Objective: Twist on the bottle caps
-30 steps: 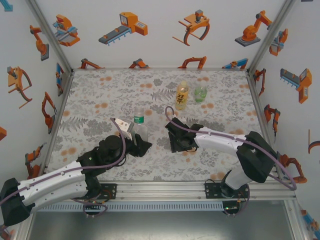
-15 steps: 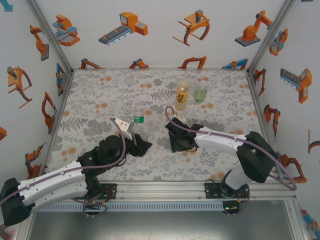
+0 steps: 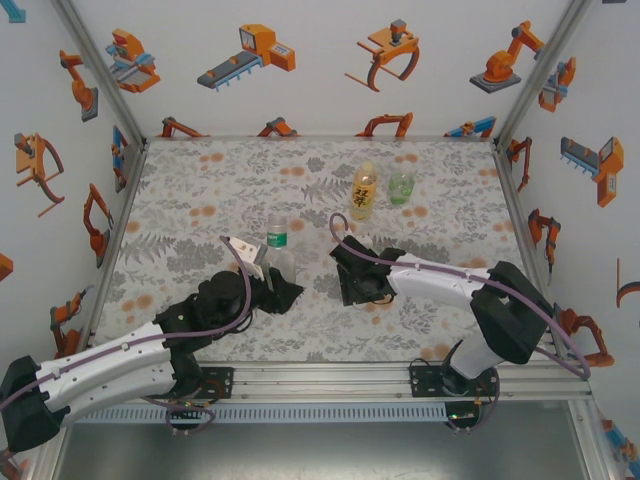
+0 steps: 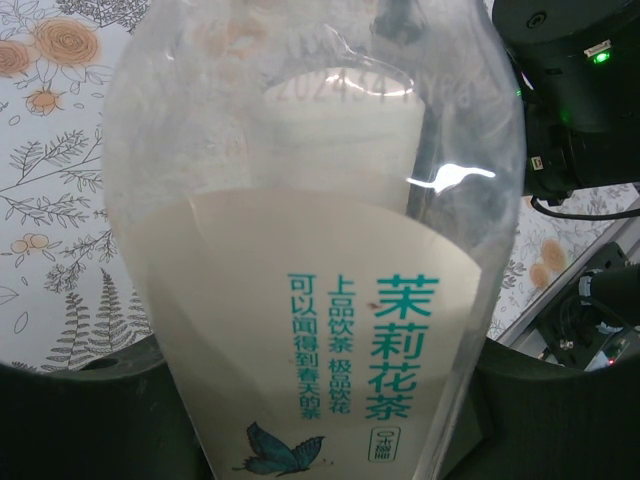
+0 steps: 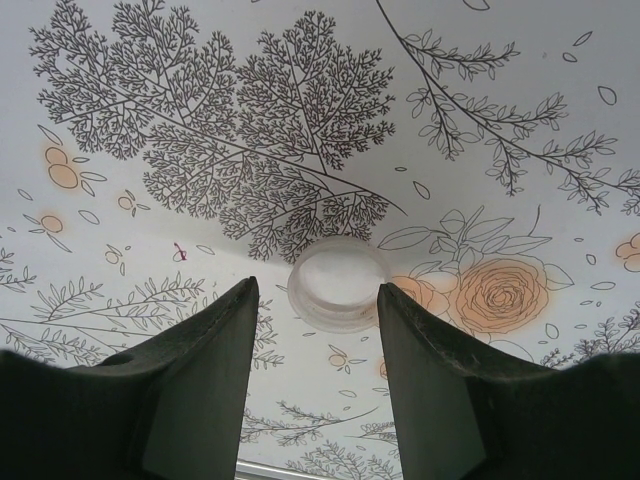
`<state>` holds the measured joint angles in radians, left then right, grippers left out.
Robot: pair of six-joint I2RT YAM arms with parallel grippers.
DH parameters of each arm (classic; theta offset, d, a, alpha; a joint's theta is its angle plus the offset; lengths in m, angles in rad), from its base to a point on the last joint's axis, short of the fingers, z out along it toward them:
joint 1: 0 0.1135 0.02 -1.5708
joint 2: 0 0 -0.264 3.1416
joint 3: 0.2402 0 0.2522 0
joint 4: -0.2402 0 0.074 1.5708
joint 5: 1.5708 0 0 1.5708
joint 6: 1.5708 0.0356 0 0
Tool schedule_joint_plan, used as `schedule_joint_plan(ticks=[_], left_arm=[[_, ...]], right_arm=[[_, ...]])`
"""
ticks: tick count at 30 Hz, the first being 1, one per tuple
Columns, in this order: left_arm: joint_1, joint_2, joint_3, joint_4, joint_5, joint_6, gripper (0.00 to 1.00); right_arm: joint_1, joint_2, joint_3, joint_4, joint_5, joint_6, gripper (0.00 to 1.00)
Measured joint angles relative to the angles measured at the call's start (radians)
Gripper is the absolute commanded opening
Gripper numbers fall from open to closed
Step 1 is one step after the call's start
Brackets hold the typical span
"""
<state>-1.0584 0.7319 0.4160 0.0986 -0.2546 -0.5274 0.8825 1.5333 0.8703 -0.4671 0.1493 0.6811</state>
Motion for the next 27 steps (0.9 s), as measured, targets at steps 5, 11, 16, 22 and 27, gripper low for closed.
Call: schedule_joint_plan(ticks=[5,11,16,22,27], left_arm=[[0.0,-0.001,0.0,0.0,0.0,-0.002,0.14],[0.0,-0.002,-0.002,0.0,-0.001,-0.004,0.14],[0.0,-0.001,-0.004,0.001,0.0,-0.005,0.14],[0.0,-0.001,-0.006,0.001,0.0,-0.012,0.14],[0.0,-0.001,-0.006,0.001,0.0,-0.012,0.14]], right_arm=[[0.0,-0.006,0.0,-0.018,0.006,0.0,0.5],[0.0,-0.023,0.0,-0.026,0.024,0.0,0.5],[0.0,-0.022,0.0,-0.026,0.024,0.0,0.5],[0.0,-0.002,0.0,-0.021,0.021,0.0,0.51],[0.0,0.011,0.0,-0.021,0.019,0.0,0.51]])
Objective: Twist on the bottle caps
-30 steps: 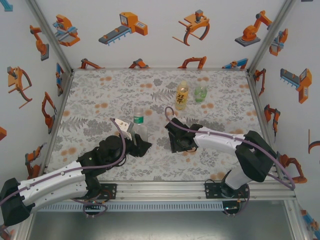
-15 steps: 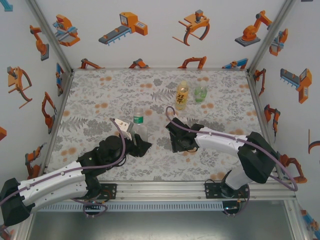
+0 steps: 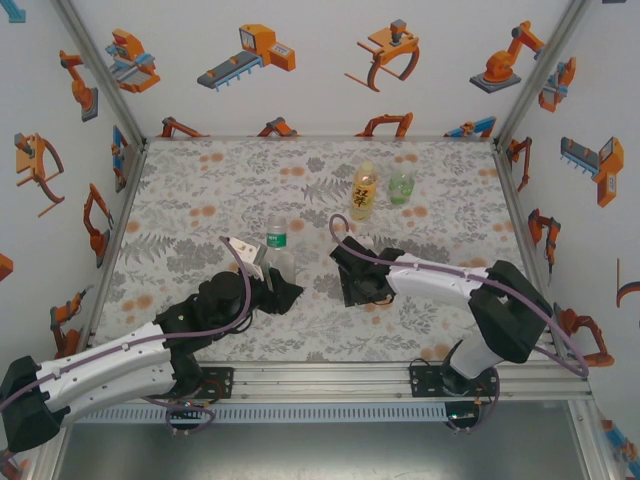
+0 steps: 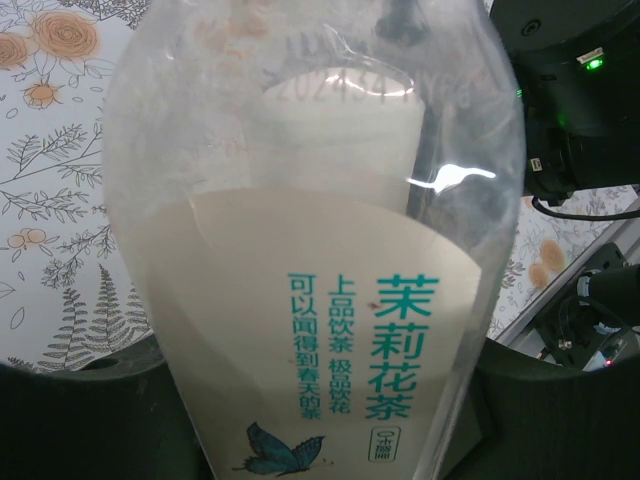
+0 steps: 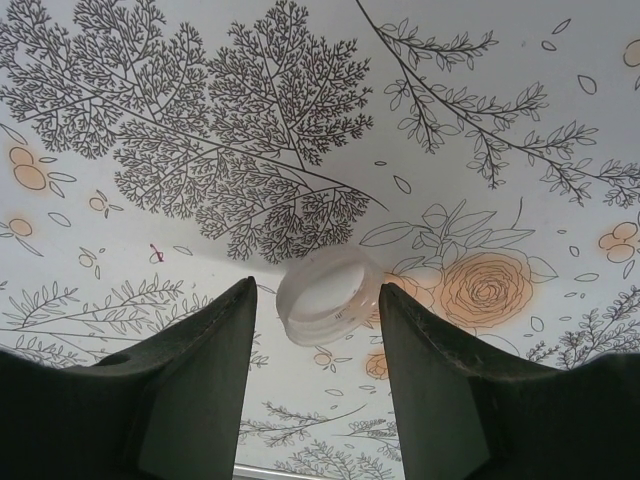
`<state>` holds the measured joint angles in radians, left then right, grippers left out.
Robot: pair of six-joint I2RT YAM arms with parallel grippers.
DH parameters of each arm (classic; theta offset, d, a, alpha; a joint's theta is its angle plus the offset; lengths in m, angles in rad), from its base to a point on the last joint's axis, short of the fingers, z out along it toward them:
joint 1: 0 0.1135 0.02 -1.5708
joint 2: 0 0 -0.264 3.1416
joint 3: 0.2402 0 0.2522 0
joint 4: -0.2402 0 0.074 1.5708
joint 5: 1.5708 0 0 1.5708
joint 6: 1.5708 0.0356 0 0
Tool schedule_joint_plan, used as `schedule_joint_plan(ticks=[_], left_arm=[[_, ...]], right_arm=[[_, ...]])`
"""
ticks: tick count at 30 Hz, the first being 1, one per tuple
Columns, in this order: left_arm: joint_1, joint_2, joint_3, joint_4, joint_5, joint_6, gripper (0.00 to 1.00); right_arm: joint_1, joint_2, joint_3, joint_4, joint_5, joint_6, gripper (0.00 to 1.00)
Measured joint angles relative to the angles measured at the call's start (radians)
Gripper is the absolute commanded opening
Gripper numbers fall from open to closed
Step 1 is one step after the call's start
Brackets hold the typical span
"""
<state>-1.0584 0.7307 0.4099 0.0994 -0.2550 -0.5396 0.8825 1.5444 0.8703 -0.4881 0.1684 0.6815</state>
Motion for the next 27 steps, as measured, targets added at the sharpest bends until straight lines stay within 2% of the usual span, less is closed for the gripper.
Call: schedule_joint_plan(ticks=[5,10,12,20,27], left_arm=[[0.0,0.0,0.0,0.0,0.0,0.0,0.14],[0.001,0.0,0.0,0.0,0.0,-0.006,0.15],[0.002,0.0,0.0,-0.001,0.0,-0.007,0.15],[0.005,0.0,0.0,-0.001,0.0,-0.007,0.15],[0.005,-0.007,0.0,-0.003,0.0,-0.007,0.15]], right_arm=[[0.0,0.017,0.0,0.003,-0.003,0.003,0.48],[0.0,0.037,-0.002,0.015,-0.011,0.013,0.27],[0.0,0.037,-0.002,0.024,-0.02,0.019,0.22],[-0.012,0.038,-0.002,0.078,-0.093,0.026,0.21],[-0.112,0.07,-0.011,0.267,-0.248,0.065,0.26]])
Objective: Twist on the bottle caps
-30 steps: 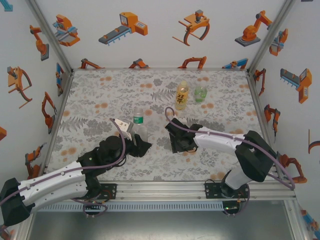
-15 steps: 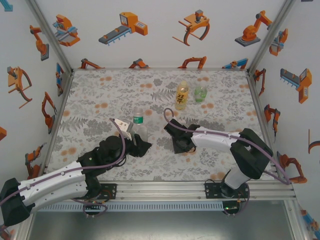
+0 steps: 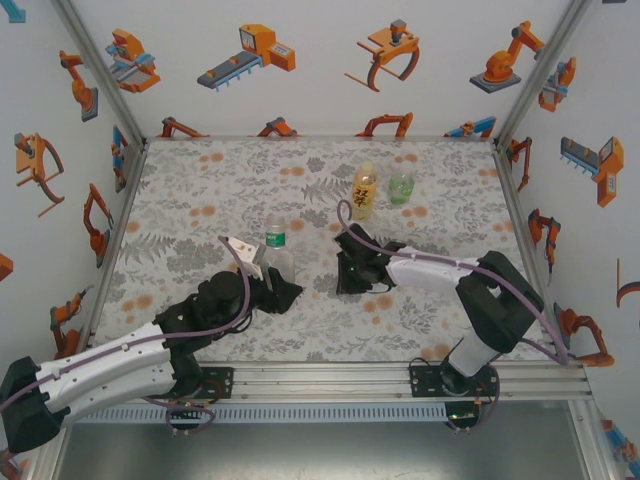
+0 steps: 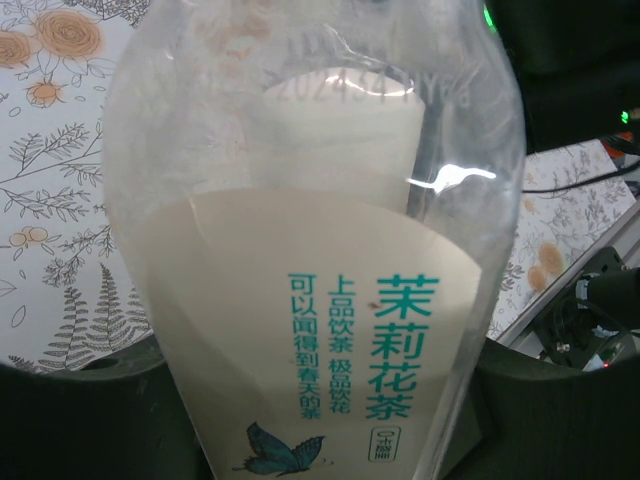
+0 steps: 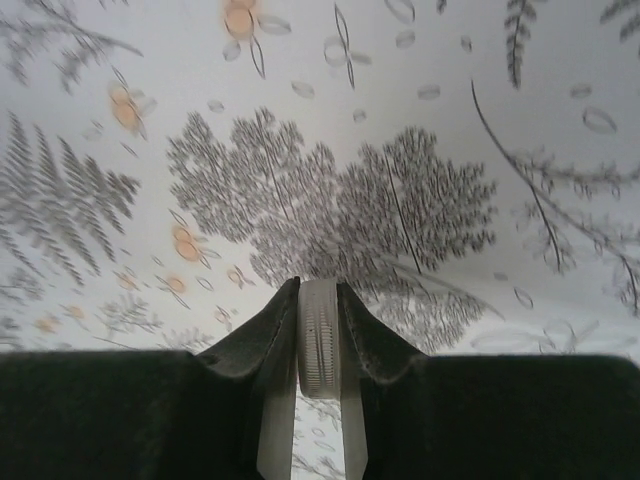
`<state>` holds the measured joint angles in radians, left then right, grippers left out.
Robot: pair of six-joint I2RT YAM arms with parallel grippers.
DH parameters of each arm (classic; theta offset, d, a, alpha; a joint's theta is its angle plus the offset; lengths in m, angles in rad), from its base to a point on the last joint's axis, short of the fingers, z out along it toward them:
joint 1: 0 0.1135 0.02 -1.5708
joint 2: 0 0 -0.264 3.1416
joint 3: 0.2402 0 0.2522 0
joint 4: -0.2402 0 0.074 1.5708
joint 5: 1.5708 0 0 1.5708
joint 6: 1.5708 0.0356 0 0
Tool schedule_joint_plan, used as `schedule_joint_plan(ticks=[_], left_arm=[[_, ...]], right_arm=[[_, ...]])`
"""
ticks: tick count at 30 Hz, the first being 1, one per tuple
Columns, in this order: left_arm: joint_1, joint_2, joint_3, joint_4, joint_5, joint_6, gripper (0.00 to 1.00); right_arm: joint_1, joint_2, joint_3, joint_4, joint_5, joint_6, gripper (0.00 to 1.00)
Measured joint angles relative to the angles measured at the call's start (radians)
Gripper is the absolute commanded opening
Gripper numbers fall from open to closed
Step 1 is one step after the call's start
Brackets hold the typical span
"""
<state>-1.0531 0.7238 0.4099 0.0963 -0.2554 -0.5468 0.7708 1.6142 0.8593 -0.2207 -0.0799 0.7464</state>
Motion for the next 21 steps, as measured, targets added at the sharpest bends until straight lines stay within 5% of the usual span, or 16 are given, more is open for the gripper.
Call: schedule_joint_plan(ticks=[8,21], left_arm=[[0.0,-0.037,-0.007,-0.007,-0.011,-0.001,0.14],[0.0,-0.093,-0.014,-0.058,-0.014,-0.015,0.15]], right_arm=[[-0.092,-0.063,-0.118,0.116,-0.086,0.056,0.41],[-0.113,-0.127,-0.112,-0.062,0.0,0.028,0.49]])
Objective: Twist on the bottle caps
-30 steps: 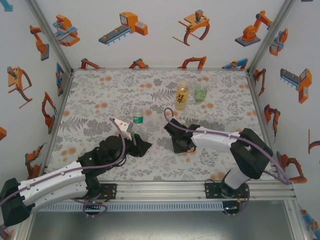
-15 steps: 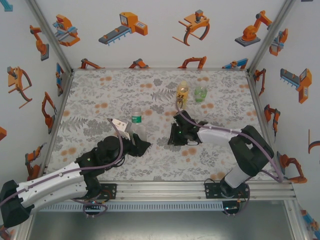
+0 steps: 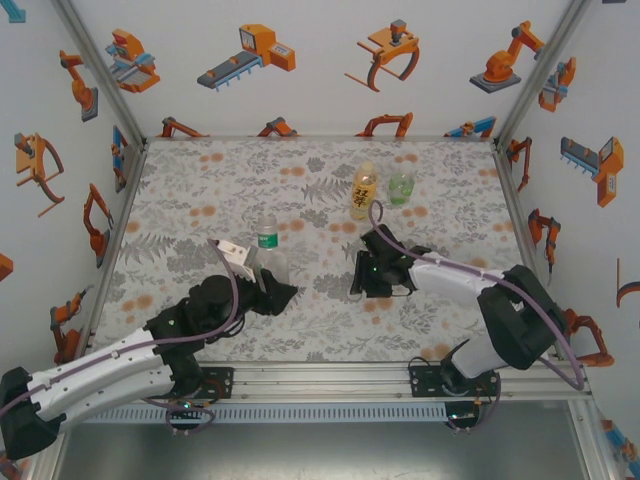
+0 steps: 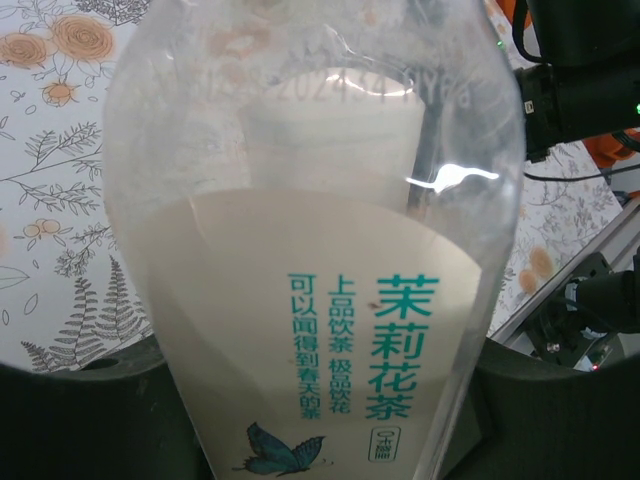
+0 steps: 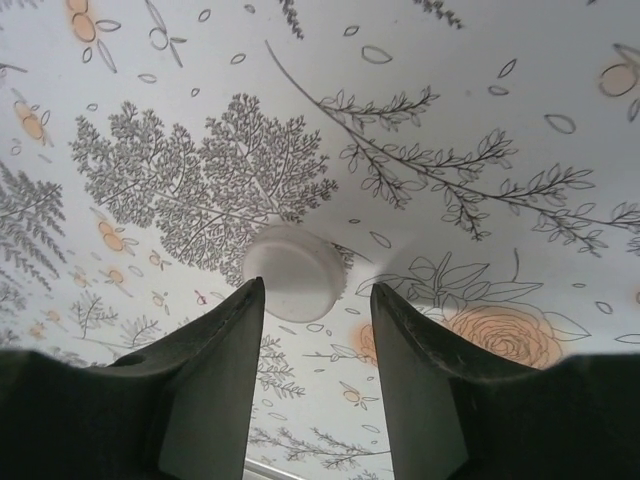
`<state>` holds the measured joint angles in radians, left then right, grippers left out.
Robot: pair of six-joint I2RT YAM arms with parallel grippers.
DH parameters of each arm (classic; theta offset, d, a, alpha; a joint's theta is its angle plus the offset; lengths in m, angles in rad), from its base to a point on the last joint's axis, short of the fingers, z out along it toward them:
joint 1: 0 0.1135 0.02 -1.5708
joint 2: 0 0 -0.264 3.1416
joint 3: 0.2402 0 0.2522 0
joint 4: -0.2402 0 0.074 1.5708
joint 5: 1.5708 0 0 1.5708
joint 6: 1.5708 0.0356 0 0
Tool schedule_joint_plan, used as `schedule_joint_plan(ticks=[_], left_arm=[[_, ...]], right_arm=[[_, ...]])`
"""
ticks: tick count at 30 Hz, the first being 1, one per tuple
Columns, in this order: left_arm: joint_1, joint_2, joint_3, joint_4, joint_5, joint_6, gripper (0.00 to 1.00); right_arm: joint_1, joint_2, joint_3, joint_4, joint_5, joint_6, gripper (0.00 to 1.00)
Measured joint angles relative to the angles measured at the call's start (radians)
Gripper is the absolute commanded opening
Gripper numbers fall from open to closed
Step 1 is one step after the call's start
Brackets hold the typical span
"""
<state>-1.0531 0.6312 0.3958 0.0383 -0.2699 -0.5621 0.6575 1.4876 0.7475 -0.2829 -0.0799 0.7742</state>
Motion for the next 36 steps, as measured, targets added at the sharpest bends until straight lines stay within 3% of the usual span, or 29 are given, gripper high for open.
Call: schedule_joint_plan(ticks=[8,17,36], left_arm=[[0.0,-0.063,-0.018,-0.034,-0.015,-0.012,0.15],[0.0,-0.133,-0.046,-0.07,-0.037,-0.037,0.15],[0.0,-0.015,-0.044,-0.075,-0.027,-0.045,0.15]], right_arm=[[0.018,0.119,0.138,-0.065,0.039,-0.043,0.51],[0.116,0.207,0.248,-0.143,0.125,-0.079,0.5],[0.212,0.207,0.249,-0.207,0.204,-0.075,0.49]])
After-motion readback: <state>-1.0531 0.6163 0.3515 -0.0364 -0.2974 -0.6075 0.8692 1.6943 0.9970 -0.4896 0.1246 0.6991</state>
